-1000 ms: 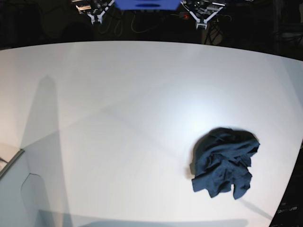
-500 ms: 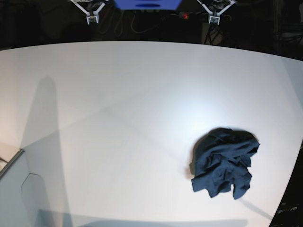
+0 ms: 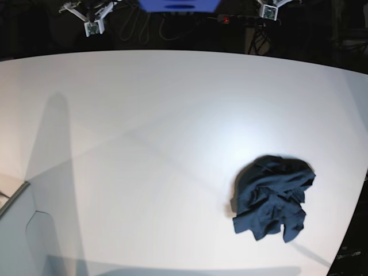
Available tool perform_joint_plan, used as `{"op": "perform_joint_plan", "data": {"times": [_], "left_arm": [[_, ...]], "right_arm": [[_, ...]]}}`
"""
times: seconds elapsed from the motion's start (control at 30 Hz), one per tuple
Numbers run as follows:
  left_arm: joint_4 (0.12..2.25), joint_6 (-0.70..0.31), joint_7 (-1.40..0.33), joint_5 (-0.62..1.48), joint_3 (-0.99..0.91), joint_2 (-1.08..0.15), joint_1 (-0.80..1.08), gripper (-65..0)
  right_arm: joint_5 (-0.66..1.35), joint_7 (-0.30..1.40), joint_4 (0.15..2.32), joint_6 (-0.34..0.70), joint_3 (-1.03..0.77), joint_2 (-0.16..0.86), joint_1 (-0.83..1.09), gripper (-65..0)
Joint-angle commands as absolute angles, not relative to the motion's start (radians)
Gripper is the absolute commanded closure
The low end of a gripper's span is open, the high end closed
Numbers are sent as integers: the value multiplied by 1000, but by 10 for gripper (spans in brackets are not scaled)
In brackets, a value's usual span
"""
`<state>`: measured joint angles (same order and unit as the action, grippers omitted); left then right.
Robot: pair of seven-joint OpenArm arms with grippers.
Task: Layout the t-shirt on the table in an organized manner, then fold the t-shirt properly
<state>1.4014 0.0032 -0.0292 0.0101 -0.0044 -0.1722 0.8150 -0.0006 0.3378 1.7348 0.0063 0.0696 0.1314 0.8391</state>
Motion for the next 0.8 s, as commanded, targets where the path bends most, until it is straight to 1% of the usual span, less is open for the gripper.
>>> {"op": "perform_joint_plan", "data": {"times": [0.0,0.2,0.4,0.43,0.5,0.6,0.7,0.77], "left_arm": [[1457,2,-10,8,-10,-176,852,0],[1699,-4,-10,8,-137,-128,929,0],[1819,-4,-10,8,-191,-116,886,-2],[1836,-4,-10,8,-191,-116,871,-12],[1859,-4,-10,8,-191,-116,843,-54],[1873,-4,-10,8,-191,-116,774,-150],[1873,-4,-10,8,-191,-102,700,-219],[1868,-4,-10,8,-196,-94,650,-236]], "right_arm": [[-5,320,1787,7,68,150,869,0],[-5,331,1979,7,64,156,909,0],[-5,409,2017,7,68,150,814,0],[-5,423,2018,7,68,150,794,0],[-4,440,2018,7,70,150,756,0],[-4,460,2018,7,68,150,694,-3],[-2,469,2018,7,64,150,647,-62],[-2,469,2018,7,64,150,624,-112]]}}
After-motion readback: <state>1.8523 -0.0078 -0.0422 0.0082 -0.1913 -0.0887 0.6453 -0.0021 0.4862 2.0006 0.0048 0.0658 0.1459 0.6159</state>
